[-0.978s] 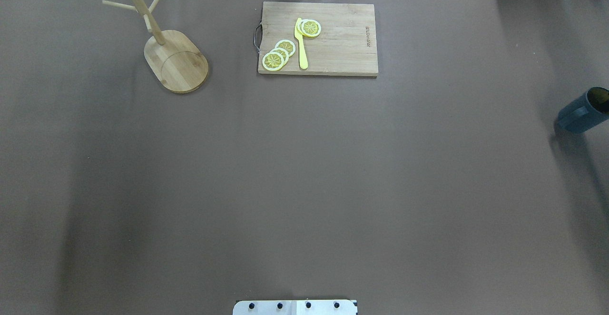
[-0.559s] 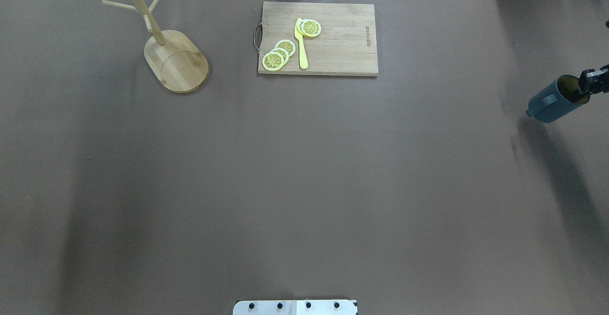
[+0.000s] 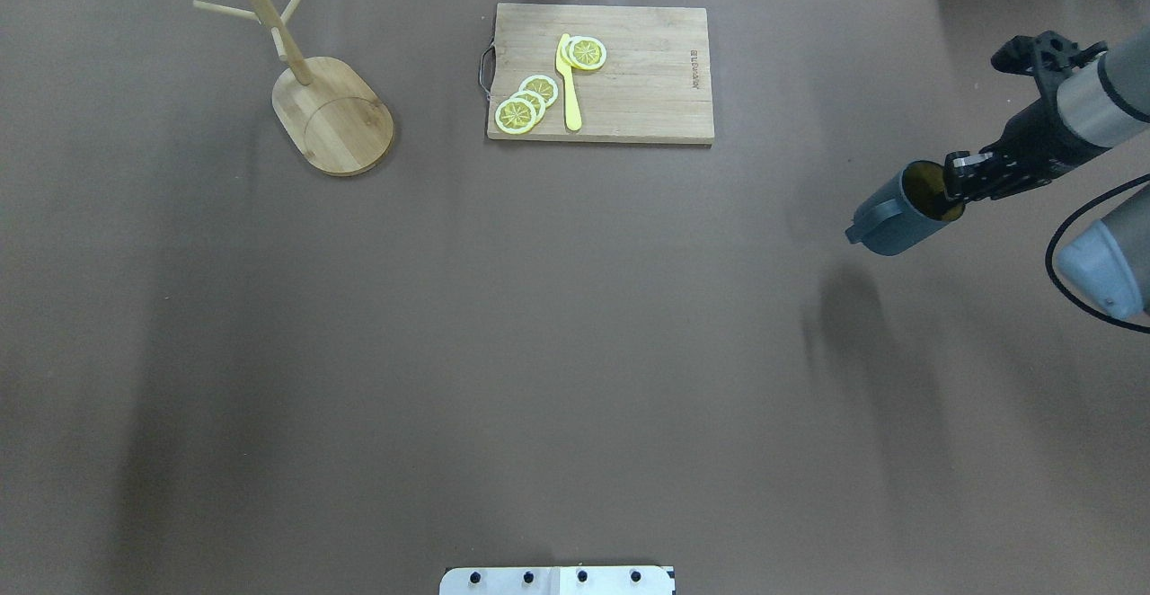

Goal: Hang cup on storage rack
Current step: 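Carry the blue mug with the right gripper toward the table center and lower it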

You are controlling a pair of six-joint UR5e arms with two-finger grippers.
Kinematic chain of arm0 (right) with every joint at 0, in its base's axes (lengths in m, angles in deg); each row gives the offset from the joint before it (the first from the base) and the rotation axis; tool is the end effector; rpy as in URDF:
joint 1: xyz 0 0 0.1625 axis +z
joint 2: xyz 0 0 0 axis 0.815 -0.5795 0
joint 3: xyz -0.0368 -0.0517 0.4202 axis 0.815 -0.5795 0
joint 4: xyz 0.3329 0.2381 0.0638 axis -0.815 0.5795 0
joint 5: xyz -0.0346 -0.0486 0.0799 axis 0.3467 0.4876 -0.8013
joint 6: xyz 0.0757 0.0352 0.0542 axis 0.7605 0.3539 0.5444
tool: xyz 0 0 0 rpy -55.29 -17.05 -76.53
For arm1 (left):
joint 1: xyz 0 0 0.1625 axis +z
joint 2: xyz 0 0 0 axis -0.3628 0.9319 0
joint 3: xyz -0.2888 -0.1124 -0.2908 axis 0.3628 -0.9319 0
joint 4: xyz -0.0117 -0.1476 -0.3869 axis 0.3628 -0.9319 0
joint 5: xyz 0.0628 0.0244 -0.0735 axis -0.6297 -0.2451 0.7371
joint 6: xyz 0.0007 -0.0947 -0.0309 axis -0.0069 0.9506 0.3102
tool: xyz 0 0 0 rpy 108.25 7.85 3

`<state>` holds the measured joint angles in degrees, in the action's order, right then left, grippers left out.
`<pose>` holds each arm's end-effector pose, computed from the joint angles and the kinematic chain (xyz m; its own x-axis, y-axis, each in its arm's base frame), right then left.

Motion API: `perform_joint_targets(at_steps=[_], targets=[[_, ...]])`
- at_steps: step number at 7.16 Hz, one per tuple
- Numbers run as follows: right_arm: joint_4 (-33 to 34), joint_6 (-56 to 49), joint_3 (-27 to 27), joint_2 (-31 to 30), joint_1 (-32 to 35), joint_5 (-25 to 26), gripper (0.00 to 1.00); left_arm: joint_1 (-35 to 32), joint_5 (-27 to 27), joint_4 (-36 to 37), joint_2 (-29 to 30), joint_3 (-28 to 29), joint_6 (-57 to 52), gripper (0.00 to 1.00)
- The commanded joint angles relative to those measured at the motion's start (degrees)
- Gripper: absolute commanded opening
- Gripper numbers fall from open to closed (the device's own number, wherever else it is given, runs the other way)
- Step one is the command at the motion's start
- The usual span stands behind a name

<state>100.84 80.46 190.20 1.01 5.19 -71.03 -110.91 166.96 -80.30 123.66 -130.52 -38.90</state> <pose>-0.2286 -0.5136 0.4381 0.5472 -0.0637 0.8346 0.0405 0.9979 0.0497 -0.0547 -0.4365 0.6476 0.6396 0.1485 -0.7543 0.0900 0.9600 0.2652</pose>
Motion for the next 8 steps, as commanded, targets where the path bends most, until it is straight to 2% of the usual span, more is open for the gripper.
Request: perform_joint_targets(at_steps=[1,2,5,8], targets=[[0.3,5.7,3.7,4.4,-8.6,4.5,0.00,0.5,1.3,-2.1,-0.2,0.2,-0.2,0.98],[0.4,13.2,3.6,8.4,-13.2,7.7,0.00,0.6,1.7,-3.0,-0.5,0.2,0.0,0.98],[0.5,21.6,2.8,15.8,-23.9,17.8,0.00,1.0,2.9,-3.3,-0.3,0.2,0.0,0.98],[5.0,21.5,2.6,20.2,-27.6,21.8,0.00,1.2,2.9,-3.3,-0.3,0.2,0.0,0.98]])
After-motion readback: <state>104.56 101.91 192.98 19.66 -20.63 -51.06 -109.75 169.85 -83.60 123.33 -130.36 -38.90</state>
